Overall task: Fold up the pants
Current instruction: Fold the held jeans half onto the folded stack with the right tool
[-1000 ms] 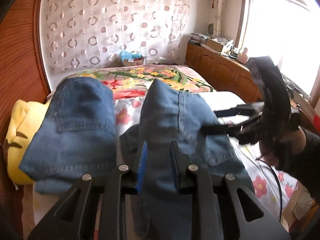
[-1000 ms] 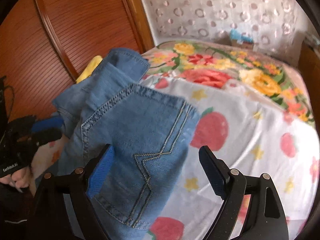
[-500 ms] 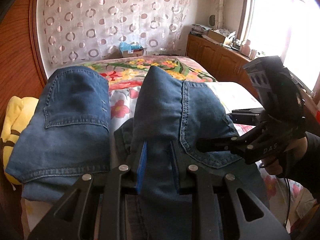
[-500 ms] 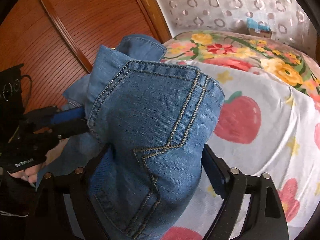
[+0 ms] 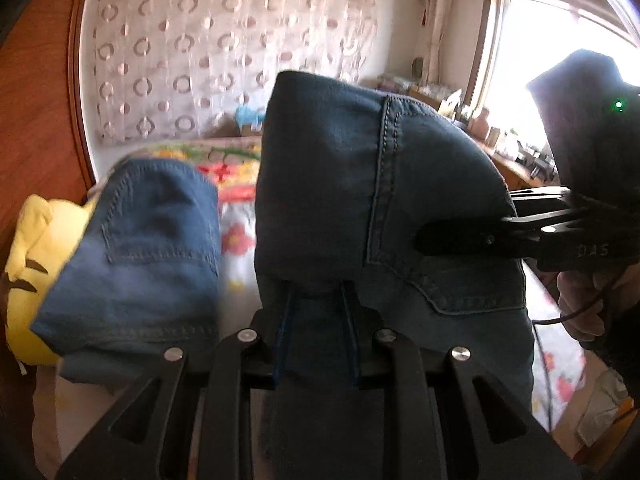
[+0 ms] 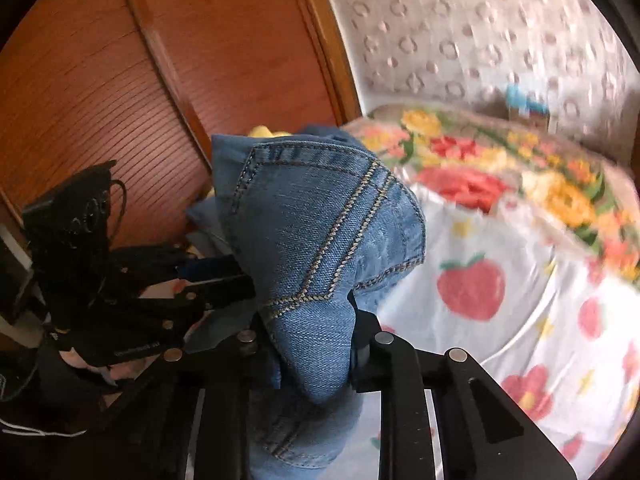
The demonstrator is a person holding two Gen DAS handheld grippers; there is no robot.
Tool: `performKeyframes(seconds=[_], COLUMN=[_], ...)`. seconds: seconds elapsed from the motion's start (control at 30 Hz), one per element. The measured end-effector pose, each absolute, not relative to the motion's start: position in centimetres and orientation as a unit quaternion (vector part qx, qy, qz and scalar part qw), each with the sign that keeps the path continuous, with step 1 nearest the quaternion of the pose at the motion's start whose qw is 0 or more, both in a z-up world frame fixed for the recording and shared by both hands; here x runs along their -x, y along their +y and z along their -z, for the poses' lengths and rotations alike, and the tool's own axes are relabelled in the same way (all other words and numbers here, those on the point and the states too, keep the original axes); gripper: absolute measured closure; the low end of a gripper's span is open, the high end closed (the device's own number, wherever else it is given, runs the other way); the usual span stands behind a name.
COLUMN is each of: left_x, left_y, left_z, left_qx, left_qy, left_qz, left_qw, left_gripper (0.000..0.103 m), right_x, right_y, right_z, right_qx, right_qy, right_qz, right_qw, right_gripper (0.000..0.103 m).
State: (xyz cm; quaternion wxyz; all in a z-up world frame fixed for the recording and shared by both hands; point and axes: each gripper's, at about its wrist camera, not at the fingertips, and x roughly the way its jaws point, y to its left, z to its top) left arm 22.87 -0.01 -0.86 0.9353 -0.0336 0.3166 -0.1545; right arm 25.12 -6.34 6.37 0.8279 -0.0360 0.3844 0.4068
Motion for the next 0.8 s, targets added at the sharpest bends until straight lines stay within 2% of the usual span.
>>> performKeyframes(seconds=[0.3, 0.53, 0.67, 0.77, 0.8], left_x=[-20.3, -19.9, -21.0, -22.8, -23.7], left_y=[4.0, 11.5, 15.0, 16.8, 17.0], left_z=[-6.1, -10.5, -11.8, -10.8, -9.9], left_qx=[0.054, 0.068, 0.053, 0.045, 0.045], left_qy=[0.234, 0.186, 0.177, 0.189, 0.200], left_qz=[0.129, 0.059, 0.027, 0.018, 0.016], left_qw=[0.962, 0.978, 0.983, 0.981, 0.979], left_gripper=[0.082, 0.082, 0.082, 0.082, 0.082], right_x=[-23.7, -26.7, -29.1, -32.8, -34.6], right_y=[-1.2, 5.9, 9.1, 10.7, 11.6], right_z=[-15.0, -18.2, -18.6, -16.2, -14.2], right_qx=[0.098, 0.071, 0.030, -0.034, -0.047], right_qy=[0.319, 0.288, 0.278, 0.306, 0.326], right_qz=[-0.422, -0.484, -0.522, -0.530, -0.521], right_qw=[0.843, 0.823, 0.806, 0.790, 0.788], right_gripper=[0.083, 0.083, 0.082, 0.081, 0.077])
